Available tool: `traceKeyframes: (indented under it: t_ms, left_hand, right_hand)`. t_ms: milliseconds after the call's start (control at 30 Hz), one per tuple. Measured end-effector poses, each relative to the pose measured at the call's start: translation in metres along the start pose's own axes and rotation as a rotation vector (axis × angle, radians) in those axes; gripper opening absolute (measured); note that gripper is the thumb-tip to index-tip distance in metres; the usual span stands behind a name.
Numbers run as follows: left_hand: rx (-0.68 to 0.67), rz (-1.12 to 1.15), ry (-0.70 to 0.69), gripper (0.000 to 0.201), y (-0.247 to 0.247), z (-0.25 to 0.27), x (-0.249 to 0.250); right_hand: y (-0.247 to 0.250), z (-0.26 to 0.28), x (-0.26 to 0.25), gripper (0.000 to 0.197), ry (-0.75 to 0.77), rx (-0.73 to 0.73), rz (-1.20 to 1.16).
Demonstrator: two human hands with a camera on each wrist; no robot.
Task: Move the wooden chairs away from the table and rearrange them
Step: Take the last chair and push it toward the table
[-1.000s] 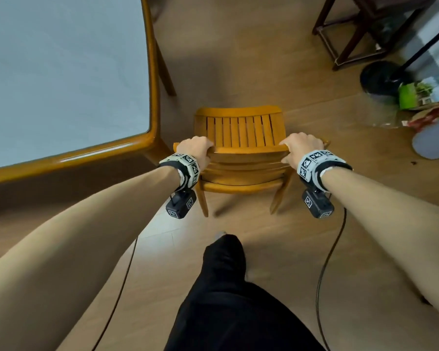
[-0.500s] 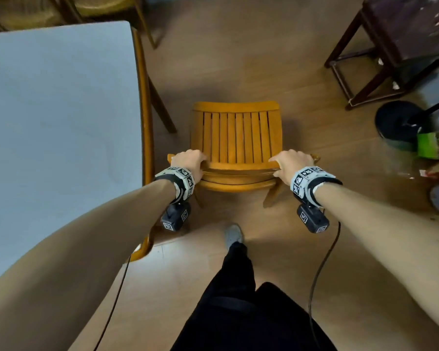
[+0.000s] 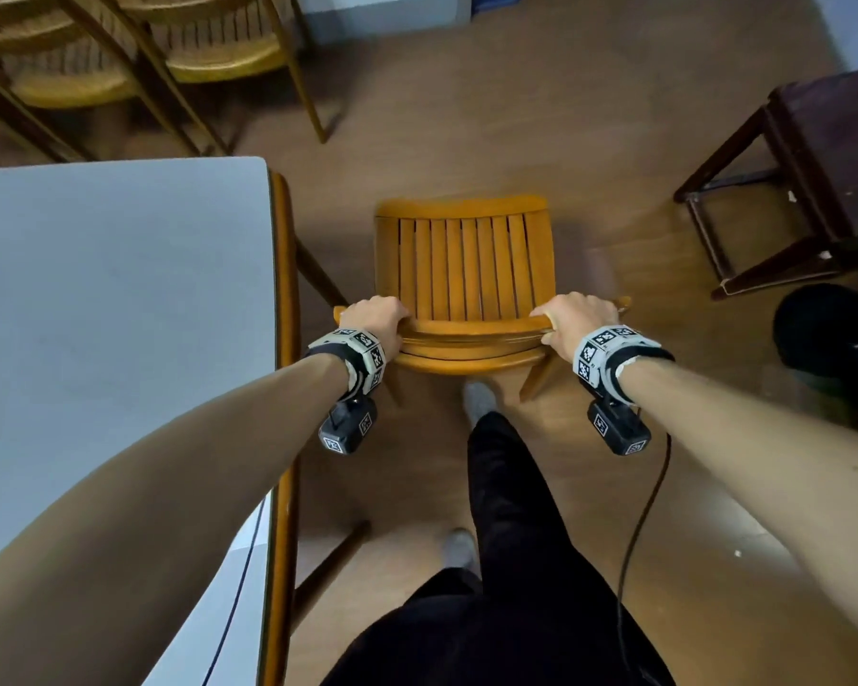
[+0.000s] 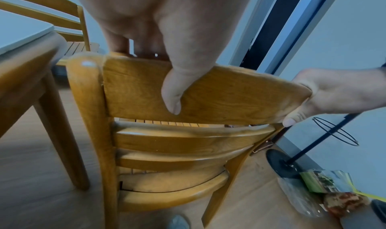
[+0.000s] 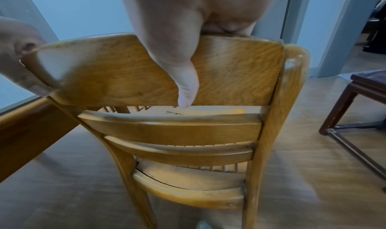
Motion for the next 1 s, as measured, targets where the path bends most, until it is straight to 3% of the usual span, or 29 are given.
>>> traceKeyframes:
  t_ms: [200,567,1000]
  left_hand:
    - [0.030,0.017,0.045,0.032,0.097,-0.095,-0.026]
    - [0.037,0.143,0.122,0.046,0.295,-0.272,-0.098]
    - [0.123,0.156,0.137,0.025,0.519,-0.460,-0.218]
  right_hand:
    - [0.105,-0.115,0.005,0.026,0.064,0.028,0.024]
    - [0.321,-0.319,-0.011,0.005,0.112,0.087,0.056]
    - [0.557,-0.540,-0.072,0.007,0.156,0.059,0.100]
Point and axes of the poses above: each hand's wrist, its own z-axis away from the middle knuckle, its own y-axis out of the back of the hand, x = y × z, the point moved 1 cm from there along -z, towards the middle knuckle, and after that the axes turned 12 degrees about -x, right-handed, at the moved point
